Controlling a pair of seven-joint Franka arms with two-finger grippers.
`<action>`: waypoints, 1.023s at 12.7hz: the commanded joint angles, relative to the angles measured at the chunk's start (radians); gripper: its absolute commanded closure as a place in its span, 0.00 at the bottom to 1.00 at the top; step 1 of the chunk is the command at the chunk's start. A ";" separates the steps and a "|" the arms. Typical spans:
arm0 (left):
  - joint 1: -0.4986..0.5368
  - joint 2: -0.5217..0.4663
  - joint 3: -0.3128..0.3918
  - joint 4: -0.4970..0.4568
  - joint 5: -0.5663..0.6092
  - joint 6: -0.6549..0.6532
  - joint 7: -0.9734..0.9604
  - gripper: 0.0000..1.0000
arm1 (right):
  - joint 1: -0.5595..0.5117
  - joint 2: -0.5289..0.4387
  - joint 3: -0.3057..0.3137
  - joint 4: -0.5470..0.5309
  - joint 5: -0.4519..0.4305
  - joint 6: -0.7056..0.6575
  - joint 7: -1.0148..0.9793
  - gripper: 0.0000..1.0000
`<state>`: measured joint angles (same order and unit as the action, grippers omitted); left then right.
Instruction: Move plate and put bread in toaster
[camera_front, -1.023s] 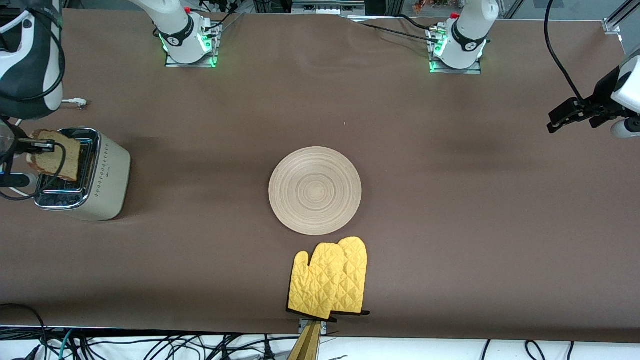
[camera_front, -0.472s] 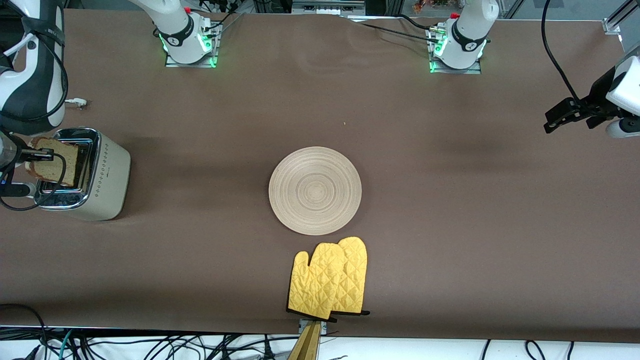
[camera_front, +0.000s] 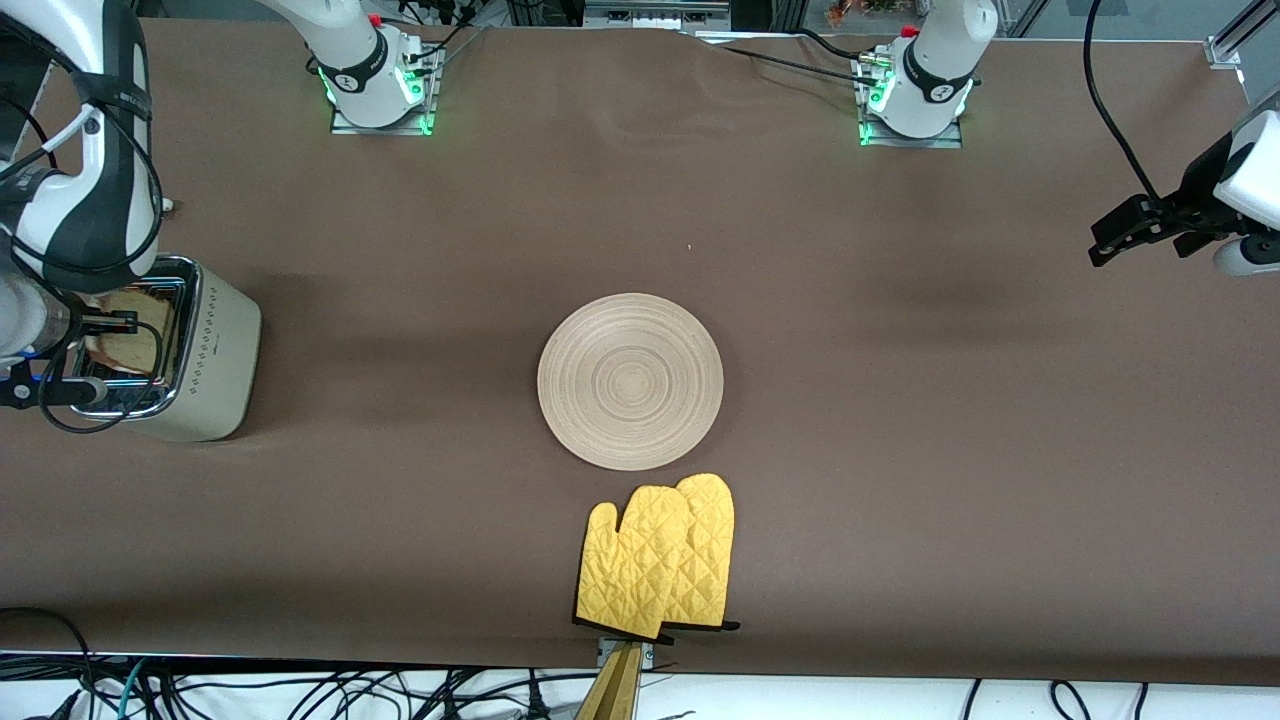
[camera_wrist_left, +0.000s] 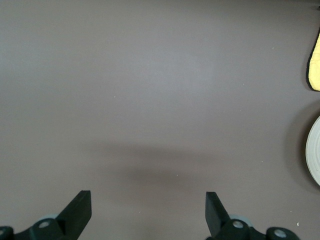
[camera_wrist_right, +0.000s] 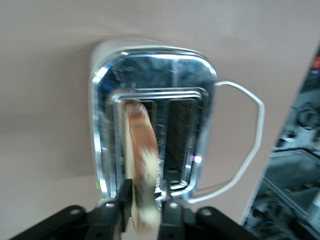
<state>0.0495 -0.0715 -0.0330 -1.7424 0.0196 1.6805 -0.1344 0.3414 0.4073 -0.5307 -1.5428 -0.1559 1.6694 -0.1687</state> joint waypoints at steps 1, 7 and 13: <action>0.007 0.012 -0.004 0.032 -0.021 -0.024 -0.005 0.00 | -0.004 -0.056 0.001 0.001 0.099 -0.019 -0.023 0.00; 0.006 0.012 -0.005 0.032 -0.020 -0.024 -0.007 0.00 | 0.068 -0.107 0.038 0.148 0.142 -0.163 -0.054 0.00; 0.006 0.010 -0.005 0.034 -0.020 -0.025 -0.007 0.00 | -0.229 -0.283 0.362 -0.037 0.213 -0.099 -0.005 0.00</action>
<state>0.0497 -0.0715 -0.0331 -1.7404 0.0196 1.6805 -0.1344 0.2500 0.2375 -0.3339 -1.4527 0.0846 1.4930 -0.2051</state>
